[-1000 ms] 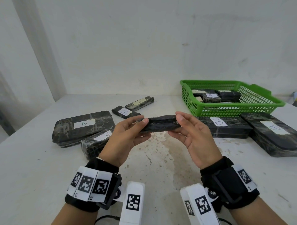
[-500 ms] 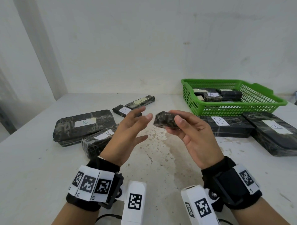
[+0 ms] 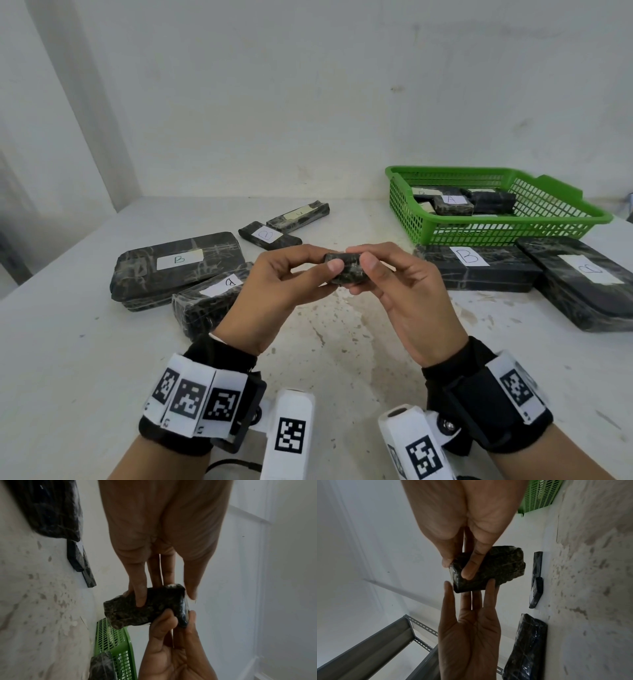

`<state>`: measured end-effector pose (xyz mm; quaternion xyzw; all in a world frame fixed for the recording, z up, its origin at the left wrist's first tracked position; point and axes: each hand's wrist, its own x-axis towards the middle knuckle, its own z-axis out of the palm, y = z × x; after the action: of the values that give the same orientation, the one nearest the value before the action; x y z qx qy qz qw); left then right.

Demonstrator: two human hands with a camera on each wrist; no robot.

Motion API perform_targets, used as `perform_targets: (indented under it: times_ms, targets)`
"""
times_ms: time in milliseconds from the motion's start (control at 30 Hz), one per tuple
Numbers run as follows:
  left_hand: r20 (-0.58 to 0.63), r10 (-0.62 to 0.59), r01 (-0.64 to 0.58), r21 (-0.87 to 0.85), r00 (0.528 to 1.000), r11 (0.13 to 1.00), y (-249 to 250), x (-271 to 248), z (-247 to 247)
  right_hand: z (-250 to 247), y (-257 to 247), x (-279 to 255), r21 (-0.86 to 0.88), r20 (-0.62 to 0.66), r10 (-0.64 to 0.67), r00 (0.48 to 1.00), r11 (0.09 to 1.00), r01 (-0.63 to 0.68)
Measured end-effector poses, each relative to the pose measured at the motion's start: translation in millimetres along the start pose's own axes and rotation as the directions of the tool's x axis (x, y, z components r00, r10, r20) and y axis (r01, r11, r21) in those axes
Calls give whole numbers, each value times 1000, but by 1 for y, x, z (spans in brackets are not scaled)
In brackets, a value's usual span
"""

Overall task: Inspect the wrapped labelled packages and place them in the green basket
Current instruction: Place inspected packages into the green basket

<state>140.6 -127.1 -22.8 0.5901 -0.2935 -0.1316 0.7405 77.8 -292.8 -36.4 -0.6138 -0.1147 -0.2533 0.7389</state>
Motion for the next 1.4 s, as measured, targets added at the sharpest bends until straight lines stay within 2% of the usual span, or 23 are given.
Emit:
perform_targets:
  times_ms: [167, 367, 600, 833, 1033, 1167, 1400]
  targets:
    - [16, -14, 14, -19, 1000, 1000, 1, 0, -1, 0, 0, 0, 52, 21, 21, 1000, 998, -22]
    - [37, -17, 17, -2, 999, 1000, 2, -2, 3, 0, 1, -1, -10, -39, -2, 999, 1000, 1]
    - [1, -15, 15, 12, 1000, 1000, -1, 0, -1, 1, 6, -2, 0, -4, 36, 999, 999, -36]
    - [41, -22, 20, 43, 999, 999, -1, 0, 0, 1, 2, -2, -33, -64, 11, 998, 999, -13]
    - [30, -31, 30, 48, 999, 998, -1, 1, -4, 5, 0, -3, 21, -13, 58, 998, 998, -58]
    - [94, -39, 33, 67, 995, 997, -1, 0, -5, 5, -1, -2, -6, -49, 54, 997, 999, -54]
    - [40, -28, 25, 86, 999, 996, 0, 1, -5, 7, -1, -3, -35, -32, 97, 995, 995, -98]
